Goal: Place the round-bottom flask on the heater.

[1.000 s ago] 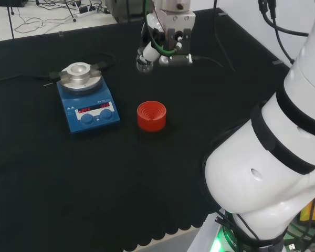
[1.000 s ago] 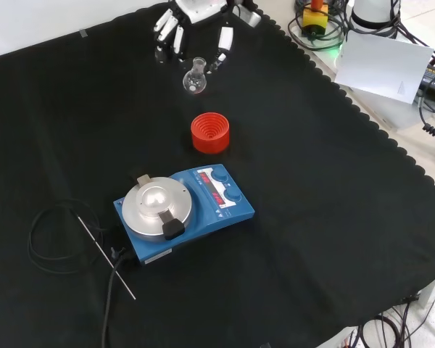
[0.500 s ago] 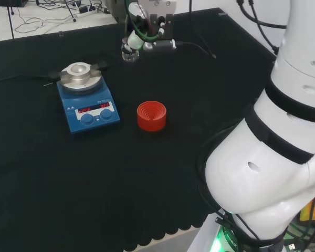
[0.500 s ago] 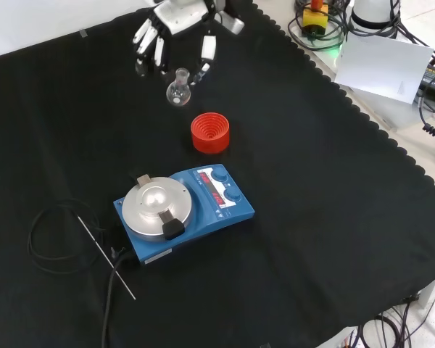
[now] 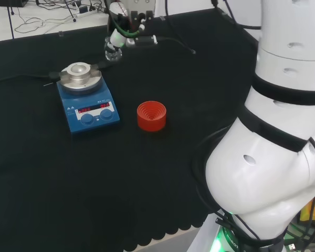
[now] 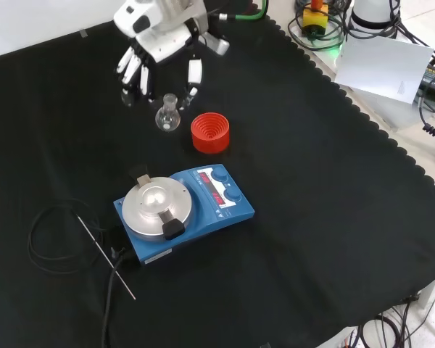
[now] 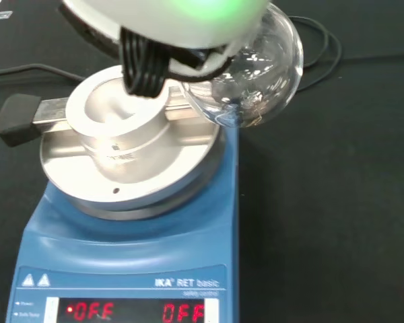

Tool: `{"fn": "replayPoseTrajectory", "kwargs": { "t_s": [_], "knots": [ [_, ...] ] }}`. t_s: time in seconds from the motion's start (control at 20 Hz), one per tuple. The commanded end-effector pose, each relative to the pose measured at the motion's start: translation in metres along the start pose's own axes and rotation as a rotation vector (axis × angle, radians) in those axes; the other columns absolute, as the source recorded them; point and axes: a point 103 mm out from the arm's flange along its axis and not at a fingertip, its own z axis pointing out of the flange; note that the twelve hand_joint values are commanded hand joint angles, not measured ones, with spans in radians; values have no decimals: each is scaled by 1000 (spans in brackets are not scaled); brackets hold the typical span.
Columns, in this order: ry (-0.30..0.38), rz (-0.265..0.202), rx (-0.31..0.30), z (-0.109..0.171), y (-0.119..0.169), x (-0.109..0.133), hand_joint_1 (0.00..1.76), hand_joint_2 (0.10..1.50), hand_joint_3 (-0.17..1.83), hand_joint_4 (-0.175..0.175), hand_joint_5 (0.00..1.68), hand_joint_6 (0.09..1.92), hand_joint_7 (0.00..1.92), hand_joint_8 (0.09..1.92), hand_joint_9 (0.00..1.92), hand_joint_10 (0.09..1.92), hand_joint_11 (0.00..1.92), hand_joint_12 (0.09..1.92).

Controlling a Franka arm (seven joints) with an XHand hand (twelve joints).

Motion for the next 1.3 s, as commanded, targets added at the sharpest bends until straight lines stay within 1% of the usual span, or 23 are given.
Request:
{"fn": "replayPoseTrajectory", "kwargs": {
  "t_s": [0.05,0.2,0.45,0.95,1.3],
  "knots": [
    [-5,-68,44,11,29,35,1155,618,794,-19,1206,856,420,689,664,594,424,1317],
    [-7,-89,55,15,40,44,1155,618,794,-19,1206,857,420,689,664,595,425,1318],
    [-7,-111,68,21,55,54,1155,617,796,-20,1205,860,419,690,665,595,426,1318],
    [-16,-146,64,32,75,64,1155,617,799,-23,1202,866,418,691,665,596,426,1318],
    [-20,-162,64,36,88,67,1156,617,801,-25,1201,869,418,692,665,596,428,1318]
  ]
}}
